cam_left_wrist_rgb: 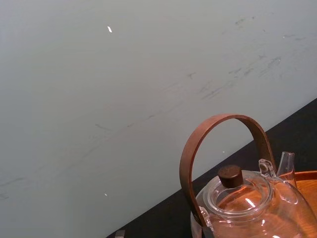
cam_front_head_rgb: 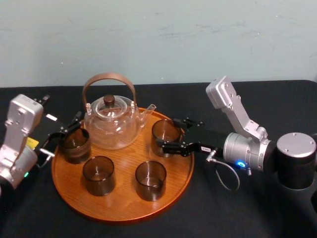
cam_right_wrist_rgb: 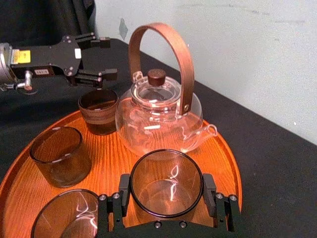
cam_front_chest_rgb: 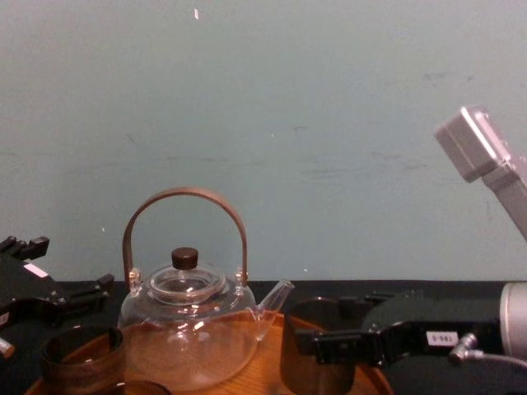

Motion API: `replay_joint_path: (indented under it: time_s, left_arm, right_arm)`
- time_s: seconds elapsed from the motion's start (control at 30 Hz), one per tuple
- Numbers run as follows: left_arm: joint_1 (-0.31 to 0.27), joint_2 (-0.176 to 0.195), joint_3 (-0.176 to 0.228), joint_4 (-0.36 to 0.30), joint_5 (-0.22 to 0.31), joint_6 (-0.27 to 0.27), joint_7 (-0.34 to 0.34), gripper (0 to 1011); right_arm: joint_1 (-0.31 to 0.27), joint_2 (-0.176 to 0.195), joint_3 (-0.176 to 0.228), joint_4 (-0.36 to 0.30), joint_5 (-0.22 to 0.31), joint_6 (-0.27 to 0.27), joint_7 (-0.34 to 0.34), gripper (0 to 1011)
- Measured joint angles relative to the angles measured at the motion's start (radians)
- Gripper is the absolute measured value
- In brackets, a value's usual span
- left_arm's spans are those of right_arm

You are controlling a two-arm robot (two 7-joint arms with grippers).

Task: Pick up the glass from the table and place it on the tray.

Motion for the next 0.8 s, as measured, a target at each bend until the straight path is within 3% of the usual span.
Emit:
replay_joint_path:
  time_s: [0.23,0.8]
  left_arm:
    - [0.0,0.0,0.0,0.0,0.0,0.0,0.0,1001]
    - [0.0,0.0,0.0,0.0,0.0,0.0,0.0,1001]
  right_arm:
    - [0.003,-0.015,-0.01,0.044,-0.011,-0.003,0.004,885]
    - [0.003,-0.025,-0.01,0.061,-0.027,-0.001,-0.005,885]
